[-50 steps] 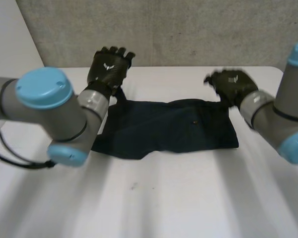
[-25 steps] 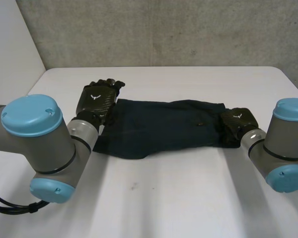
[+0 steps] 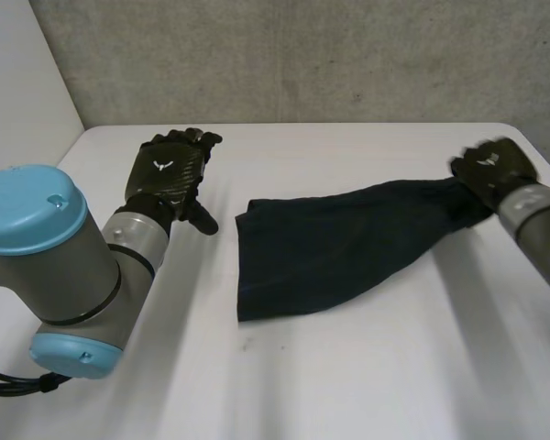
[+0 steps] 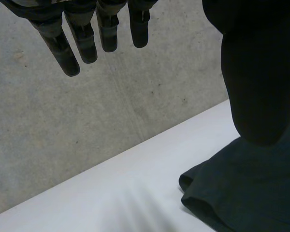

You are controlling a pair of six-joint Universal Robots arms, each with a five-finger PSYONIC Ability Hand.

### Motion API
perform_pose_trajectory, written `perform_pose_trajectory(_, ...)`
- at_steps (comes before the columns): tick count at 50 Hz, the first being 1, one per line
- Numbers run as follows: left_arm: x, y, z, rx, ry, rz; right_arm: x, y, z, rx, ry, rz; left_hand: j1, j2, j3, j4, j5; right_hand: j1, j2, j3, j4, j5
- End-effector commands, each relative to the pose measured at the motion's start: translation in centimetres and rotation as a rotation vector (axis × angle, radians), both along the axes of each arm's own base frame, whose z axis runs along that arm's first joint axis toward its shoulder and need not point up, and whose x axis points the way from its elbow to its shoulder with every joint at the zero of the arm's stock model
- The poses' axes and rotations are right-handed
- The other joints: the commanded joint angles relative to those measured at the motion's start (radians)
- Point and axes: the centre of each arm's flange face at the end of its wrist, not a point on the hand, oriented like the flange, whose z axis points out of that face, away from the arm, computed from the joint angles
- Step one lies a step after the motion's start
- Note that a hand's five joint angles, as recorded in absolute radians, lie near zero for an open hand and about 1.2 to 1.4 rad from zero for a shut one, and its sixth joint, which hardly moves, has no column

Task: Fold the shorts.

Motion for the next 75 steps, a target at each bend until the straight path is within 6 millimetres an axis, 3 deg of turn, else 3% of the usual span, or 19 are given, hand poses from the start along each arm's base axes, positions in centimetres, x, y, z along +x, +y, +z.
perform_pose_trajectory(1,0.2,0.0,0.1,-0.002,0.001,0.004,11.0,5.5,1.0,-0.087,-0.015,0.448,0.001,-0.002,-0.011,-0.007,-0.023,0.451,0.244,0.215,0.205,0.273)
perform_pose_trajectory(4,0.4,0.1,0.4,-0.008,0.006,0.009,13.6,7.6,-0.1,-0.062,-0.023,0.579,0.001,-0.002,-0.011,-0.007,-0.023,0.451,0.244,0.215,0.205,0.273)
perform_pose_trajectory(9,1.2,-0.3,1.1,-0.023,0.014,0.038,17.5,12.6,-4.9,0.064,-0.014,0.813,0.001,-0.002,-0.011,-0.007,-0.023,0.451,0.244,0.215,0.205,0.273)
perform_pose_trajectory(15,1.4,-0.3,1.6,-0.033,0.02,0.044,17.9,13.4,-6.7,0.132,0.003,0.808,0.001,-0.002,-0.011,-0.007,-0.023,0.451,0.244,0.215,0.205,0.273)
perform_pose_trajectory(16,1.4,-0.3,1.6,-0.033,0.02,0.044,17.8,13.4,-6.5,0.131,0.0,0.797,0.001,-0.002,-0.011,-0.007,-0.023,0.382,0.175,0.146,0.136,0.204)
perform_pose_trajectory(17,1.4,-0.3,1.8,-0.04,0.024,0.041,17.7,13.3,-5.7,0.13,-0.018,0.778,-0.002,-0.005,-0.014,-0.01,-0.026,-0.127,-0.334,-0.364,-0.373,-0.305)
perform_pose_trajectory(18,1.3,-0.3,1.9,-0.044,0.026,0.041,17.6,13.2,-5.3,0.134,-0.03,0.764,-0.002,-0.005,-0.014,-0.01,-0.026,-0.33,-0.537,-0.566,-0.576,-0.508)
perform_pose_trajectory(22,1.2,-0.5,2.5,-0.063,0.037,0.037,15.8,10.7,-1.7,0.167,-0.201,0.63,-0.002,-0.005,-0.014,-0.01,-0.026,-0.677,-0.885,-0.914,-0.923,-0.856)
perform_pose_trajectory(26,0.8,-0.5,2.9,-0.075,0.044,0.029,12.5,7.0,3.0,0.124,-0.399,0.399,-0.002,-0.005,-0.014,-0.01,-0.026,-0.675,-0.882,-0.912,-0.921,-0.853)
perform_pose_trajectory(29,0.7,-0.2,2.8,-0.071,0.042,0.023,9.1,3.7,4.0,0.077,-0.462,0.194,-0.002,-0.005,-0.014,-0.01,-0.026,-0.669,-0.877,-0.906,-0.915,-0.848)
perform_pose_trajectory(30,0.5,0.1,2.7,-0.065,0.039,0.015,6.6,1.6,3.8,0.055,-0.444,0.069,-0.002,-0.005,-0.014,-0.01,-0.026,-0.649,-0.856,-0.886,-0.895,-0.827)
perform_pose_trajectory(34,0.2,0.7,2.2,-0.053,0.033,-0.002,1.6,-0.9,0.9,0.104,-0.242,-0.083,-0.002,-0.005,-0.014,-0.01,-0.026,-0.608,-0.815,-0.845,-0.854,-0.786)
perform_pose_trajectory(38,0.3,0.7,1.8,-0.041,0.025,-0.002,-1.9,-1.2,-3.7,0.245,-0.051,-0.064,-0.002,-0.005,-0.014,-0.01,-0.026,-0.534,-0.742,-0.771,-0.781,-0.713)
perform_pose_trajectory(43,0.4,0.5,1.7,-0.04,0.025,0.003,-5.2,-2.0,-6.3,0.3,-0.075,-0.006,-0.002,-0.005,-0.014,-0.01,-0.026,-0.446,-0.653,-0.683,-0.692,-0.624)
perform_pose_trajectory(51,0.2,0.6,1.5,-0.037,0.023,-0.003,-7.2,-3.3,-8.4,0.298,-0.14,0.016,-0.002,-0.005,-0.014,-0.01,-0.026,-0.332,-0.539,-0.568,-0.578,-0.51)
perform_pose_trajectory(57,0.2,0.7,1.4,-0.034,0.022,-0.005,-6.9,-3.6,-8.9,0.305,-0.186,0.056,-0.002,-0.005,-0.014,-0.01,-0.026,-0.241,-0.448,-0.478,-0.487,-0.419)
perform_pose_trajectory(63,0.3,0.6,1.3,-0.032,0.02,0.0,-7.0,-4.3,-9.5,0.281,-0.173,0.057,-0.002,-0.005,-0.014,-0.01,-0.026,0.451,0.244,0.214,0.205,0.273)
perform_pose_trajectory(67,0.3,0.6,1.3,-0.032,0.02,0.0,-7.0,-4.2,-8.6,0.259,-0.171,0.062,-0.002,-0.005,-0.014,-0.01,-0.026,0.451,0.244,0.215,0.205,0.273)
perform_pose_trajectory(75,0.4,0.7,1.8,-0.042,0.026,0.001,-4.7,-3.0,-0.1,0.051,-0.147,0.135,-0.002,-0.005,-0.014,-0.01,-0.026,0.451,0.244,0.215,0.205,0.273)
